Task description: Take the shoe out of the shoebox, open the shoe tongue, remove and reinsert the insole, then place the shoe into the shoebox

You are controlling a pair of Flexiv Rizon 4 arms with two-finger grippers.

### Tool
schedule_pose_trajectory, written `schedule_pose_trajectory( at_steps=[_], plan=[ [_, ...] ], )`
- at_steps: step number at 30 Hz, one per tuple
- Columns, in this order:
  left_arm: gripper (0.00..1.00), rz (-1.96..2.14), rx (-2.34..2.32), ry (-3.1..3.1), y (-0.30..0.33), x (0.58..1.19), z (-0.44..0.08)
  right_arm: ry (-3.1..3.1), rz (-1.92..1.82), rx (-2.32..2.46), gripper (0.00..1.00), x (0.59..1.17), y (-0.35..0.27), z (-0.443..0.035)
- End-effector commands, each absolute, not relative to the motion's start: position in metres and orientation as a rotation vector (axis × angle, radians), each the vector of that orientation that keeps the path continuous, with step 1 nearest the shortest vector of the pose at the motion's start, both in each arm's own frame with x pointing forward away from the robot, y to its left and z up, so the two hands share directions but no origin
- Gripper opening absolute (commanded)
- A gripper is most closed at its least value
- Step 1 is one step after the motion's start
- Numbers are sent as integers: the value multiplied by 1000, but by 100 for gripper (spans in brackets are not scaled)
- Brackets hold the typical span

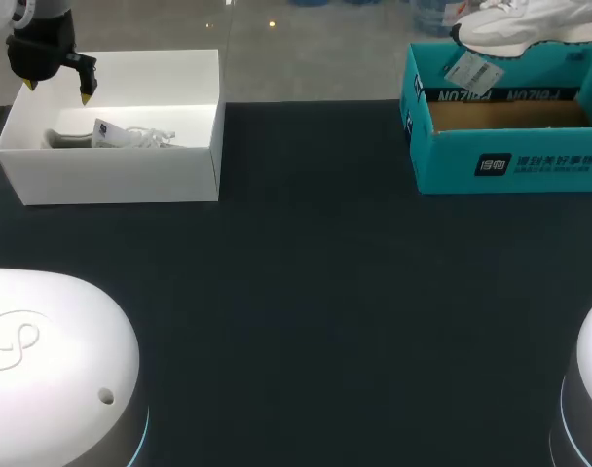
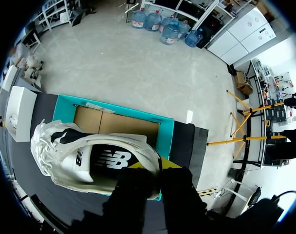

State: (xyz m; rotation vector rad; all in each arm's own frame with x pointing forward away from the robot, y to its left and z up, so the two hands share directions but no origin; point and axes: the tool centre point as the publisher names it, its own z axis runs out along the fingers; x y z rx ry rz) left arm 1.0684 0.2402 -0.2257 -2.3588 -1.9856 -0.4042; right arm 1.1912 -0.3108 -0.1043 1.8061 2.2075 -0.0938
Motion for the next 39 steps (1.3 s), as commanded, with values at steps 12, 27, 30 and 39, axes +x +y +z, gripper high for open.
schedule_pose_trajectory(
  at_steps=[12, 27, 30, 39],
  plan=[
    [100, -407, -2360, -1984, 241, 1067, -225, 2152, 37, 1653, 0, 1079, -230, -98],
    [100, -407, -2360, -1984, 241, 1067, -225, 2154, 40, 1684, 0, 1034, -188, -105],
    [100, -407, -2360, -1984, 241, 1067, -225, 2154, 40, 1684, 0, 1034, -188, -105],
    [100, -407, -2360, -1984, 241, 1067, -225, 2154, 40, 1684, 0, 1034, -188, -105]
  ],
)
